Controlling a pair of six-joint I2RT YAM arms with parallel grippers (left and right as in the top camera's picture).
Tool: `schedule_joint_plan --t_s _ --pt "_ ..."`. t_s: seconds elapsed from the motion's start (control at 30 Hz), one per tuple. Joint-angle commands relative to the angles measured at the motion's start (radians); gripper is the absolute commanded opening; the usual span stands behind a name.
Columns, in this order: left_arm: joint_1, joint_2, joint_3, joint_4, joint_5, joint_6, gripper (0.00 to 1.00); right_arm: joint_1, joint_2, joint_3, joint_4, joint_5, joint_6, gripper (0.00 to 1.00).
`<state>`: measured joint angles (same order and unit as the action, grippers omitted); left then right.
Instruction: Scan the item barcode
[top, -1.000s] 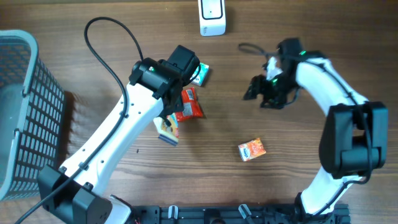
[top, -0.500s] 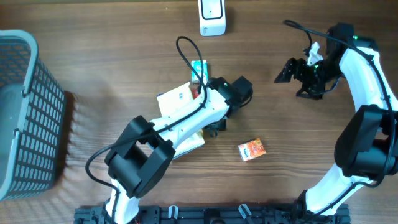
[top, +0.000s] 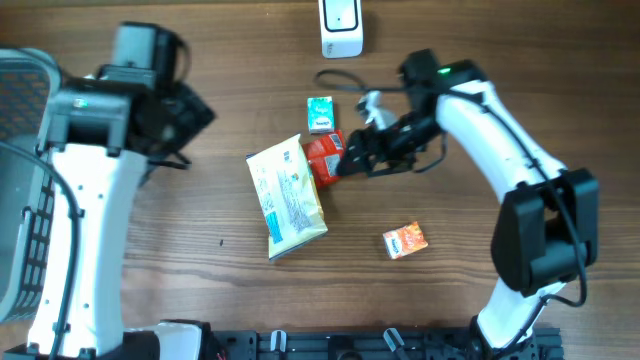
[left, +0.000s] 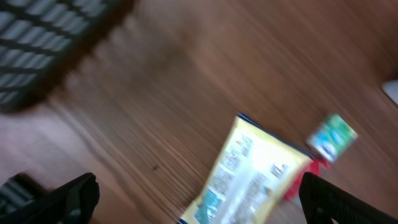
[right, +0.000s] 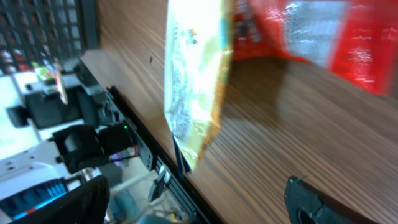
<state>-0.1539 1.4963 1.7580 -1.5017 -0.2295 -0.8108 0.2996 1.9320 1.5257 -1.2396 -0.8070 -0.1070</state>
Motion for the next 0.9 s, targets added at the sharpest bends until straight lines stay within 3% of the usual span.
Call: schedule_joint_plan --t_s 0.0,0.2,0.4,0.67,0.73,0.87 --pt "0.192 0.017 0.002 -0.050 0.002 -0.013 1.00 0.137 0.008 -0.008 0.085 0.152 0.237 0.91" --pt "0.288 0.017 0.002 -0.066 0.002 -0.013 1.00 0.260 0.009 -0.164 0.309 0.224 0.481 0.94" --pt "0.288 0.017 0.002 -0.067 0.002 -0.012 1.00 0.299 0.010 -0.310 0.588 0.054 0.583 0.95" --pt "0.288 0.017 0.002 -0.087 0.002 -0.012 1.00 0.356 0.048 -0.324 0.702 0.164 0.766 0.93" --pt "0.288 0.017 0.002 -0.086 0.002 -0.012 1.00 0.356 0.081 -0.324 0.712 0.163 0.772 0.82" --pt "0.288 0.017 0.002 -0.086 0.002 -0.013 1.00 0.355 0.094 -0.323 0.727 0.160 0.769 0.37"
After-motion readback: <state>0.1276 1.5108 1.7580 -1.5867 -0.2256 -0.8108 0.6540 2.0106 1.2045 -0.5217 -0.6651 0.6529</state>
